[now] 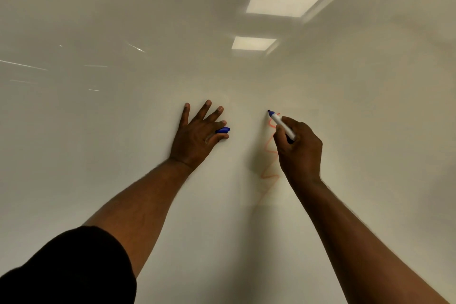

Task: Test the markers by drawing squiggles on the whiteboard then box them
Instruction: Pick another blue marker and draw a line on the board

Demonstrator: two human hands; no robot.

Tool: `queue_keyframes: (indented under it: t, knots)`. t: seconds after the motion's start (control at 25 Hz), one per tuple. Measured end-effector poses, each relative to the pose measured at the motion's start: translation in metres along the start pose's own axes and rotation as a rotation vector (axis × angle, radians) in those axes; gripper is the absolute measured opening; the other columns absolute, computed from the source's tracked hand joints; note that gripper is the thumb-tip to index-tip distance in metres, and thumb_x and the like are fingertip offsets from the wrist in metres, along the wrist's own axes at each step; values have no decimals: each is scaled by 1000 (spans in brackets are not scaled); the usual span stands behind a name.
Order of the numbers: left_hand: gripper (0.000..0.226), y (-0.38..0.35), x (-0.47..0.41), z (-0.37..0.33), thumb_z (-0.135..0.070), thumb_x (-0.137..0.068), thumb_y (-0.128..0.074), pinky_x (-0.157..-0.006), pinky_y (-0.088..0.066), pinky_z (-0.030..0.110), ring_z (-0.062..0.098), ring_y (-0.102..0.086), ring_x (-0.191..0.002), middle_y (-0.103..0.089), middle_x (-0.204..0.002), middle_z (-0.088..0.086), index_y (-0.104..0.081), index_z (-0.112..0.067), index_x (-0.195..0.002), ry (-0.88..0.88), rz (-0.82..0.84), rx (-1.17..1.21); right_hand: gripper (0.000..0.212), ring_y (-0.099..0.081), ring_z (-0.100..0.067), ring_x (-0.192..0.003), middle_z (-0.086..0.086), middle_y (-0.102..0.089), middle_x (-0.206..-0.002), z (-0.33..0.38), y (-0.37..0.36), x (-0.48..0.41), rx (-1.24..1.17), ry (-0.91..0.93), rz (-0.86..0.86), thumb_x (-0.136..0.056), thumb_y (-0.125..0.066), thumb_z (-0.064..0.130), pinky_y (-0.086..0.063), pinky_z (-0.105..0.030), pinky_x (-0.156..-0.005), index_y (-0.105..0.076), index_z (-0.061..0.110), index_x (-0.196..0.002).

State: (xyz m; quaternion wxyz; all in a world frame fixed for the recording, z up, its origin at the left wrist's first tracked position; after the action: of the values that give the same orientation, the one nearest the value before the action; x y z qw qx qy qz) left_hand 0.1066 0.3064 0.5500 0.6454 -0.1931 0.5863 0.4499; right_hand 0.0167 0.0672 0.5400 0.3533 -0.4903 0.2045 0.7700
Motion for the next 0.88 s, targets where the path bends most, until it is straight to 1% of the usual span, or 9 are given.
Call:
queue_keyframes:
  t: [0.12, 0.2, 0.32, 0.48, 0.52, 0.6, 0.76, 0.84, 0.88]
  knots:
    - [39, -2, 1, 1, -45, -94, -55, -120, -7, 57, 16, -28, -146, -51, -145, -3, -66, -22, -123, -28, -17, -23, 23, -56, -12, -65, 5, -62, -79, -4, -9, 11, 47, 84, 12, -89, -64, 12, -44, -26, -62, -72, 22, -107]
    - [38, -2, 1, 1, -43, -93, -59, -120, -6, 56, 18, -29, -146, -51, -145, -2, -66, -21, -123, -33, -25, -24, 20, -55, -13, -64, 4, -62, -79, -11, -10, 22, 75, 108, 30, -88, -66, 12, -43, -27, -61, -72, 20, -105]
    - [36, -2, 1, 0, -39, -92, -63, -120, -6, 57, 19, -29, -146, -52, -145, -1, -67, -19, -123, -29, -28, -15, 22, -56, -10, -64, 6, -63, -82, -23, -4, 37, 21, 11, 11, -86, -67, 10, -43, -25, -61, -72, 22, -104]
    - [36, -2, 2, -4, -39, -92, -63, -119, -9, 60, 22, -32, -145, -53, -143, 1, -67, -18, -122, -15, -14, -30, 22, -51, -9, -61, 6, -59, -78, -27, -6, 69, 129, 133, 103, -86, -68, 10, -39, -17, -60, -71, 18, -105]
    - [36, -2, 2, -5, -38, -92, -63, -118, -10, 61, 23, -33, -144, -54, -143, 2, -67, -18, -121, -10, -12, -34, 21, -51, -8, -61, 7, -58, -77, -31, -5, 75, 127, 109, 105, -86, -68, 10, -38, -16, -60, -71, 19, -104]
    - [36, -1, 1, -7, -38, -91, -65, -118, -10, 62, 24, -33, -144, -55, -142, 3, -68, -17, -121, 13, 4, -39, 22, -53, -9, -62, 7, -60, -79, -39, -2, 84, 76, 20, 93, -85, -69, 9, -41, -20, -61, -71, 20, -104]
    - [37, 3, 1, -12, -38, -92, -63, -119, -7, 60, 25, -32, -145, -55, -142, 2, -67, -16, -123, 58, 57, -38, 24, -55, -11, -62, 6, -62, -81, -46, -2, 114, 99, 8, 138, -84, -69, 7, -45, -26, -59, -71, 20, -104]
    - [38, 3, 3, -12, -38, -93, -62, -119, -7, 60, 25, -31, -145, -55, -142, 2, -66, -17, -124, 59, 87, -49, 23, -57, -14, -63, 5, -63, -82, -53, 0, 121, 70, -82, 112, -84, -68, 7, -48, -31, -59, -71, 20, -103]
    - [39, 3, 4, -12, -39, -94, -61, -119, -6, 59, 25, -30, -145, -54, -143, 1, -66, -17, -125, 61, 104, -54, 23, -57, -13, -63, 6, -62, -81, -56, 1, 126, 62, -100, 122, -84, -69, 7, -48, -31, -59, -71, 20, -103]
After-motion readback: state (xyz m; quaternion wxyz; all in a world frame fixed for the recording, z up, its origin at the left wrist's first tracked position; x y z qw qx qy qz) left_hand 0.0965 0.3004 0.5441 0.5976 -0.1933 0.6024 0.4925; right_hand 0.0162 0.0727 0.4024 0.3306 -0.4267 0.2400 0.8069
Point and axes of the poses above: each hand's wrist, its own x-axis away from the middle knuckle, its own y-axis out of the back of the hand, z = x × y, the point moved 2 cm from there along -x, towards the middle knuckle
